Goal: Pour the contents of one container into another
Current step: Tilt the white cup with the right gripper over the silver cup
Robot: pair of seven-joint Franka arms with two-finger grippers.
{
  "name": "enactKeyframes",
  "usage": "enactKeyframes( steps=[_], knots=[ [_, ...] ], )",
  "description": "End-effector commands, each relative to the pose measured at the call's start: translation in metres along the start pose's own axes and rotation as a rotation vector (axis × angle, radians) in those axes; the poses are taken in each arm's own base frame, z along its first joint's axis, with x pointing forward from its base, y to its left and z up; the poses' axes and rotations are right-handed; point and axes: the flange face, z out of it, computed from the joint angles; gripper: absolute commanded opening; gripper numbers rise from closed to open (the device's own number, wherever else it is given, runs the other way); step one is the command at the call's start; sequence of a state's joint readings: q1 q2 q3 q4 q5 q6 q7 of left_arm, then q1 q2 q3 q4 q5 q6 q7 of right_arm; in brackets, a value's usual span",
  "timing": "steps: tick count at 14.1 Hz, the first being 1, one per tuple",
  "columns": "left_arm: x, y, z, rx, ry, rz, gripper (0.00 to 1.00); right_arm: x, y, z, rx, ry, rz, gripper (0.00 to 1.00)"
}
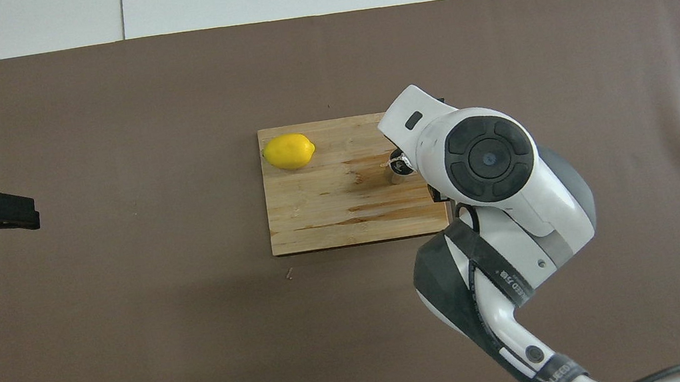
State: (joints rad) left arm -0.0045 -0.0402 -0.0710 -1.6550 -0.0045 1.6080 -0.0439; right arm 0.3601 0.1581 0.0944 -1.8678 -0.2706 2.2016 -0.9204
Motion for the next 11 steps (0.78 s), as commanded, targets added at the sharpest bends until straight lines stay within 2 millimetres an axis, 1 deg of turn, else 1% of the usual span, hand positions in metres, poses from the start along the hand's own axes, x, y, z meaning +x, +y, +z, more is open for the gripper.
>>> enactKeyframes(
  steps=[1, 7, 11],
  knots=[
    [-0.0091, -0.0018, -0.0018, 0.011, -0.003, -0.012, 1.00, -0.0063, -0.0066, -0.0045, -0.023, -0.036, 0.008, 0.38],
    [-0.0091, -0.0018, -0.0018, 0.011, -0.003, -0.011, 1.00, -0.0089, -0.0120, -0.0013, -0.026, -0.056, -0.006, 0.38],
    [-0.0091, -0.0027, -0.0018, 0.011, -0.003, -0.013, 1.00, -0.0095, -0.0121, -0.0016, -0.031, -0.063, -0.012, 0.37]
  ],
)
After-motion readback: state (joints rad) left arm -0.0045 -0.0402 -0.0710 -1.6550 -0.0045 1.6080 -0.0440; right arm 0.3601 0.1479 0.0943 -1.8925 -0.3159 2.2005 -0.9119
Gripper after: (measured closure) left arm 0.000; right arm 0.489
